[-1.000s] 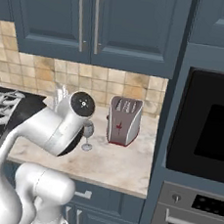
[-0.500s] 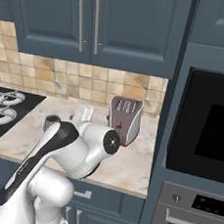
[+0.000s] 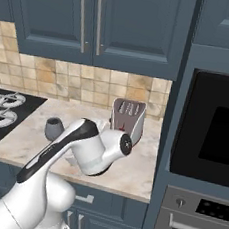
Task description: Retrieve the wine glasses from the counter and place one next to each plate.
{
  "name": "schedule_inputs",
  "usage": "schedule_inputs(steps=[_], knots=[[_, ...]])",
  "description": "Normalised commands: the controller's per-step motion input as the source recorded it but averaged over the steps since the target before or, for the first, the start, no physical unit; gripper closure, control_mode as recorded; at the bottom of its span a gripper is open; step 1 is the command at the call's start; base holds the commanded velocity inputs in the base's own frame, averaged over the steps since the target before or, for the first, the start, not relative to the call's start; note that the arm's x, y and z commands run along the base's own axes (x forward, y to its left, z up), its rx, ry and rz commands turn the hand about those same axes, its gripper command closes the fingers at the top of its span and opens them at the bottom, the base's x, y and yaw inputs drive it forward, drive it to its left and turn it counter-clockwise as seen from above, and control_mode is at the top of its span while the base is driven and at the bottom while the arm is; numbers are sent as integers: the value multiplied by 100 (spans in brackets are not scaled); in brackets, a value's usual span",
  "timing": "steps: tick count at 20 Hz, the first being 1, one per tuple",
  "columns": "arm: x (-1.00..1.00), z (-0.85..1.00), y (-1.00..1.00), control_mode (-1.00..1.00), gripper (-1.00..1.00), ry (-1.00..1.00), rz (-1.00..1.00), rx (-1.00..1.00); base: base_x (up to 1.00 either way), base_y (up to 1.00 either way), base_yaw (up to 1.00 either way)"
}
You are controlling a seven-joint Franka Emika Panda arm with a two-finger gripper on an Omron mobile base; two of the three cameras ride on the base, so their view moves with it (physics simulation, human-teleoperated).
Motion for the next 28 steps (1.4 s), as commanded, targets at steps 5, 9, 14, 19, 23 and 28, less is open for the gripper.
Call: schedule_inputs(steps=[5, 9, 14, 19, 23, 28], knots=[[4, -24, -27, -100, -100, 19, 0, 22, 0, 0, 0], [6, -32, -8, -100, -100, 4, -6, 18, 0, 0, 0], [5, -32, -2, -100, -100, 1, -10, 21, 0, 0, 0], [13, -36, -2, -100, -100, 5, -7, 25, 0, 0, 0], [30, -30, 0, -100, -100, 8, -2, 14, 0, 0, 0], [46, -17, 0, -100, -100, 8, -2, 7, 0, 0, 0]])
